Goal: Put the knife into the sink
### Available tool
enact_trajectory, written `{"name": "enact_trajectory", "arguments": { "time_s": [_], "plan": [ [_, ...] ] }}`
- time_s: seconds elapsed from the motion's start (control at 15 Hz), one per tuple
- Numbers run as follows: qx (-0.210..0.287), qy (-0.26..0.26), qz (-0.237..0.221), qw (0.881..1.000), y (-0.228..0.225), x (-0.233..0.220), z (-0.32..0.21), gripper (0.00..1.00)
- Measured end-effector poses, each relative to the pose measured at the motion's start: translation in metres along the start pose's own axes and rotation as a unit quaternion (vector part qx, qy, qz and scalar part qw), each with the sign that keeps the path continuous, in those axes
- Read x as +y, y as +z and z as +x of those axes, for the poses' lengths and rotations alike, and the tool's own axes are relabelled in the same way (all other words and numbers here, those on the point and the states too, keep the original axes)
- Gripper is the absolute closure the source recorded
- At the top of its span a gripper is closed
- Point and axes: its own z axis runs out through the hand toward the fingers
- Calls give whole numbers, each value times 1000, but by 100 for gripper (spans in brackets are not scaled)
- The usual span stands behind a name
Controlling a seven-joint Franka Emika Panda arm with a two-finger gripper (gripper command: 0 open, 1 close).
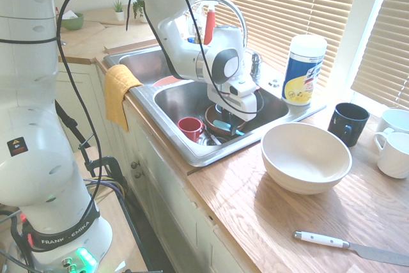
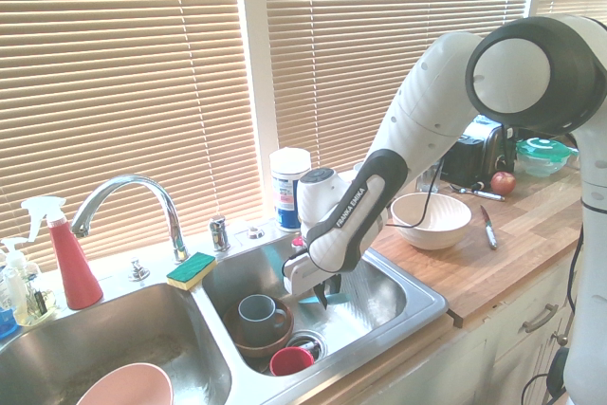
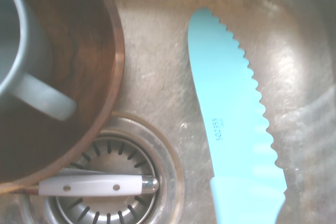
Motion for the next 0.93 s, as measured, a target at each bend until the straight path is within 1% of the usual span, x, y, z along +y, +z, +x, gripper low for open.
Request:
{"name": "enact_trajectory", "arguments": {
  "time_s": [0.07, 0.4, 0.73, 0.93],
  "plan": [
    [-4, 1, -2, 1000, 4, -1, -3, 0],
    [-25, 8, -11, 1000, 27, 1, -15, 0],
    [-33, 18, -11, 999, 44, 14, -19, 0],
    [-35, 24, -9, 999, 47, 19, -18, 0]
  ]
}}
